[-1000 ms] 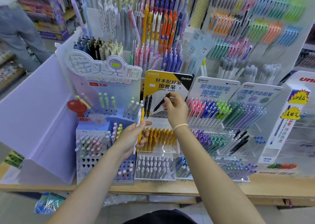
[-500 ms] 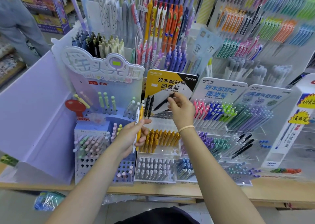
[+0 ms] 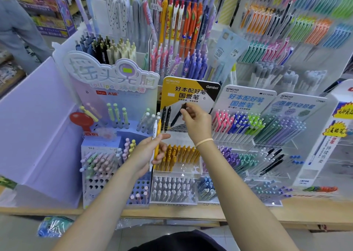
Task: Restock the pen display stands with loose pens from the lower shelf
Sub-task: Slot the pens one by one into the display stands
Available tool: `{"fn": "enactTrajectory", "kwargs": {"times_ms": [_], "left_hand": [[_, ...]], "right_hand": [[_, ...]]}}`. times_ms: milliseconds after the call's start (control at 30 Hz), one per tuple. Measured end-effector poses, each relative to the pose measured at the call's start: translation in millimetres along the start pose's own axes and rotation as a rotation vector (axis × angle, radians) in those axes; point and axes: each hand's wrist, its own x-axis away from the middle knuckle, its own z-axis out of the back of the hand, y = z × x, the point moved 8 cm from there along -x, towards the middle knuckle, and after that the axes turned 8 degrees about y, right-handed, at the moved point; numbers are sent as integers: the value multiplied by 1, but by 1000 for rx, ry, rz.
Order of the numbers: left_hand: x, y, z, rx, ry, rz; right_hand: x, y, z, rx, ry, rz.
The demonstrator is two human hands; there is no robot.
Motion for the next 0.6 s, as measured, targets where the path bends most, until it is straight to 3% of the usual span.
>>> {"fn": "enactTrajectory", "kwargs": {"times_ms": [333,600], "left_hand": [[3,3,12,33,16,-8],[15,5,3,78,-57,38]], "right_hand": [[8,34,-28,-2,-67,-252],[21,21,-14,51,-66,-197]]}}
